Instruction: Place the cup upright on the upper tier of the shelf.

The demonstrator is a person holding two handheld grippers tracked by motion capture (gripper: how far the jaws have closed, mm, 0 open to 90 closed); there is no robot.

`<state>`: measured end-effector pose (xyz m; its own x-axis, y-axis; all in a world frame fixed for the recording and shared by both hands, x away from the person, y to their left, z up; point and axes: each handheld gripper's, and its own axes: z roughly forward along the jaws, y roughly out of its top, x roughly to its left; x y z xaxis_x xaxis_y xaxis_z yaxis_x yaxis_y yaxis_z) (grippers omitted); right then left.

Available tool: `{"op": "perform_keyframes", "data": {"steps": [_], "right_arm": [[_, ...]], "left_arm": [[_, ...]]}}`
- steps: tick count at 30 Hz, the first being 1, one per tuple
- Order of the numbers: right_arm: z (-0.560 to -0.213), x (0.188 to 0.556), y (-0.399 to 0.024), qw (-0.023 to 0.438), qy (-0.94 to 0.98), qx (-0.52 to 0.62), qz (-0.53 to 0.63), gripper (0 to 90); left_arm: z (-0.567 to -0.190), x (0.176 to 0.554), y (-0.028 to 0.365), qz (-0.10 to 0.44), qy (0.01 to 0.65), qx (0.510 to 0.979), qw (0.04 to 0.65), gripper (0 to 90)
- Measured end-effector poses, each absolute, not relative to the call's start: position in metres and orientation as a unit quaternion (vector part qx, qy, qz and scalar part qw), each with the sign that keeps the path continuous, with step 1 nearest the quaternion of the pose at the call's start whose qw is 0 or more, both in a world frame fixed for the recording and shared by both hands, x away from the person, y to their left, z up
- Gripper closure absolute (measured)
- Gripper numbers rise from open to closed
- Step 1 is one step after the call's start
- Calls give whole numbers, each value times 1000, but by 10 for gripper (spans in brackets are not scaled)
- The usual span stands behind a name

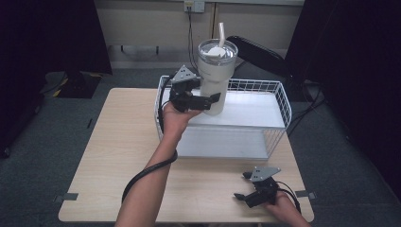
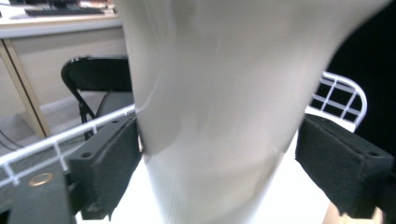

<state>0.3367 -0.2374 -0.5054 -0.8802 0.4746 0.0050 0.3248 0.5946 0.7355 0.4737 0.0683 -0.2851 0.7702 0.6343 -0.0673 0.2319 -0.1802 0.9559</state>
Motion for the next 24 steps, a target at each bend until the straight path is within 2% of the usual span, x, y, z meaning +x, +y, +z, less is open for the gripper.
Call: {"op": "perform_keyframes", "data": {"steps": [12,24], "right_arm": [[-505,337,-237,96,888,225,390,131],[-505,337,-237,96,888,225,390,131]], "left_arm": [[-281,452,92,168,284,763,555,154],[-288,431,99,156,270,786,533,155]]}}
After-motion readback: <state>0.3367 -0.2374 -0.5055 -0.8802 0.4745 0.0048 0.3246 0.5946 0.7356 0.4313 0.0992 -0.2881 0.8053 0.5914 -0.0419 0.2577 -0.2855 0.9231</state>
